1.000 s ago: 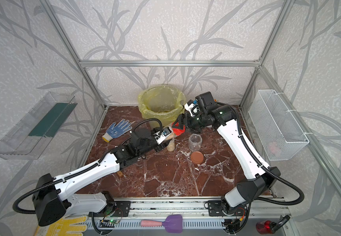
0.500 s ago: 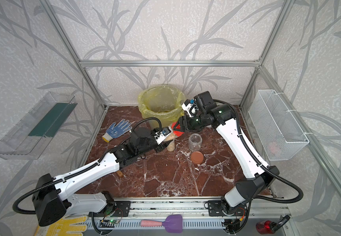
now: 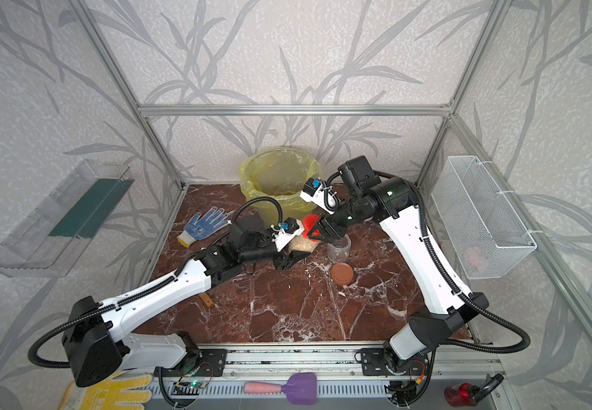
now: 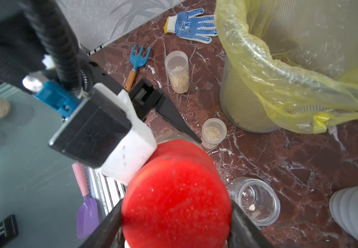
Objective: Empty expired oatmeal from jars
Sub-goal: Unscrew the lid from the jar.
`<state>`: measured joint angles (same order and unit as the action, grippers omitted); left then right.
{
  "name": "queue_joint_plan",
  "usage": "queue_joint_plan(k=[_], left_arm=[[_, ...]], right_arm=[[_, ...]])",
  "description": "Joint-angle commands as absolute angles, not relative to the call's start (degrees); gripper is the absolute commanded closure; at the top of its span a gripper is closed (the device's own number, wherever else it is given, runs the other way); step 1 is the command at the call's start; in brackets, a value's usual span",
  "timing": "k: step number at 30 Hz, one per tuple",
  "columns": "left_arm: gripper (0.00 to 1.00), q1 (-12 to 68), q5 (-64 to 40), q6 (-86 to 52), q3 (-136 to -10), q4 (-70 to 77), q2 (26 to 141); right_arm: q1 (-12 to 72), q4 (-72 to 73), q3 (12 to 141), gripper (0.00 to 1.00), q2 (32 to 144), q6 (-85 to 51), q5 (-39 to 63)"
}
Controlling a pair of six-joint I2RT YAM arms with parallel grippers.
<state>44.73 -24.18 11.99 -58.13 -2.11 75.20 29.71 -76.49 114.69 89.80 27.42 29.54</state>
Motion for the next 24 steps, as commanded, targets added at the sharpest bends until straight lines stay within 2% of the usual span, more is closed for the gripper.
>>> queue_joint_plan(k=[1,5,11,12,16,19,24], left_arm=[[1.0,46.7,-30.5,14.6,-60.0,0.5,75.9],[1.0,46.7,-30.1,14.2,-59.5,0.7,75.5],[1.0,46.7,-28.6,14.1,-59.0,0.5,75.0],[1.0,46.7,-28.3,14.2,-58.9,0.5,75.0],[1.0,46.6,-25.8,14.7,-58.4,0.7,74.8],[1.0,46.4,-23.4,15.0,-57.5,1.1,74.5],[1.0,46.0,-21.5,14.6,-56.0,2.6,74.2]], right_arm=[[33.5,-76.8,117.9,0.77,92.6,43.0,42.6],[33.5,-78.9,119.4,0.8,94.0,49.0,40.4],[33.5,-77.1,118.1,0.79,93.7,51.3,39.7],[33.6,-76.5,117.6,0.76,93.6,51.3,40.1],[33.4,-75.0,115.5,0.52,93.1,50.8,40.0],[32.9,-73.5,114.1,0.4,92.2,49.4,40.8],[31.8,-69.9,111.0,0.3,89.6,46.7,43.1]])
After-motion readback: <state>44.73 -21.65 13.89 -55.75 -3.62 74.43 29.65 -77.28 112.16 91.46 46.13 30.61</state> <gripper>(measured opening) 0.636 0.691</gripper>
